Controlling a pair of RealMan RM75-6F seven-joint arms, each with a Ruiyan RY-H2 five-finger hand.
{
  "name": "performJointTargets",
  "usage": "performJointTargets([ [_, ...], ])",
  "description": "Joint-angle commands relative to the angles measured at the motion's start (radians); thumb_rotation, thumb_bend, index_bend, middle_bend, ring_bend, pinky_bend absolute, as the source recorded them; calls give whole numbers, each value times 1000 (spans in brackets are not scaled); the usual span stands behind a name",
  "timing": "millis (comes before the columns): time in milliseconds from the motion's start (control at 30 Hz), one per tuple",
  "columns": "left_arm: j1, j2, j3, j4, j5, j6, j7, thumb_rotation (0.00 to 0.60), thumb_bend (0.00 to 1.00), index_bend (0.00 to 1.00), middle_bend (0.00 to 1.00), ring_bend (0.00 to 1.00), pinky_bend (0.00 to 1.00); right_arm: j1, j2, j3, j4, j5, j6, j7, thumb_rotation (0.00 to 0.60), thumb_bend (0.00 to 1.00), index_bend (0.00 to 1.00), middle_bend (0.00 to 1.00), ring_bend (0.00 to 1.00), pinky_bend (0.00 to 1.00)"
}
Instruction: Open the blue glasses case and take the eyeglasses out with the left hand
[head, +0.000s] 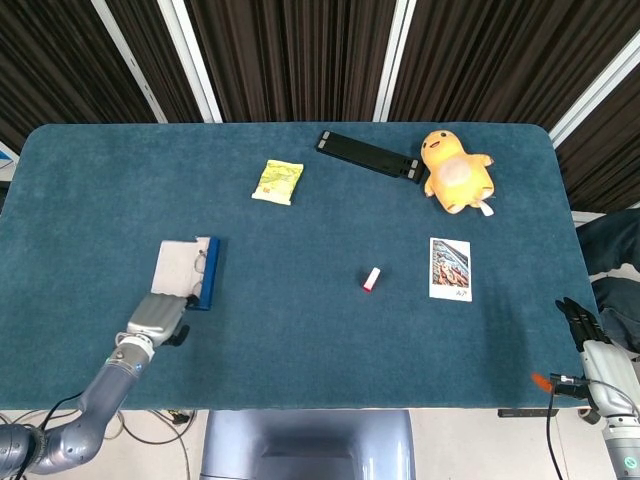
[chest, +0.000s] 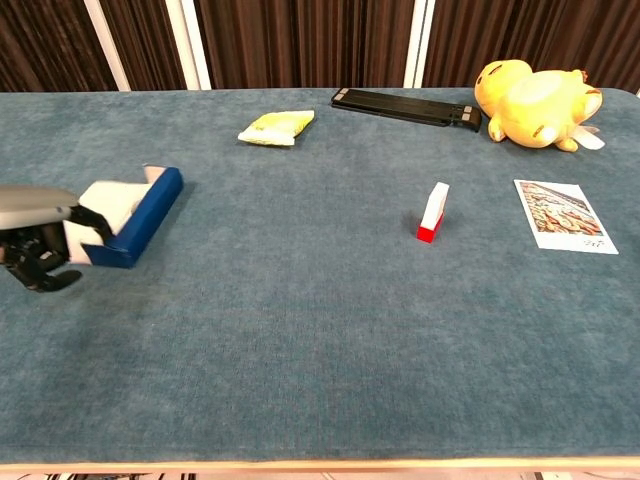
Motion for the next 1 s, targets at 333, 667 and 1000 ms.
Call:
performJointTargets([
  [333,-99,-105,-38,5,-27,-10,40,600,456,215,872,807,943,0,1,0,0,1,-2,3,600,130,0,0,0,199],
  [667,-169,-194,-95,109,-96,22,61,600,456,195,872,807,944,1,2,-1,-1,2,-4,1,600,129,0,0,0,200],
  [1000,-191,-210,-107,159,-141,46,55,600,456,169,873,807,944,0,2,-1,-1,4,-6,0,600,130,0,0,0,199],
])
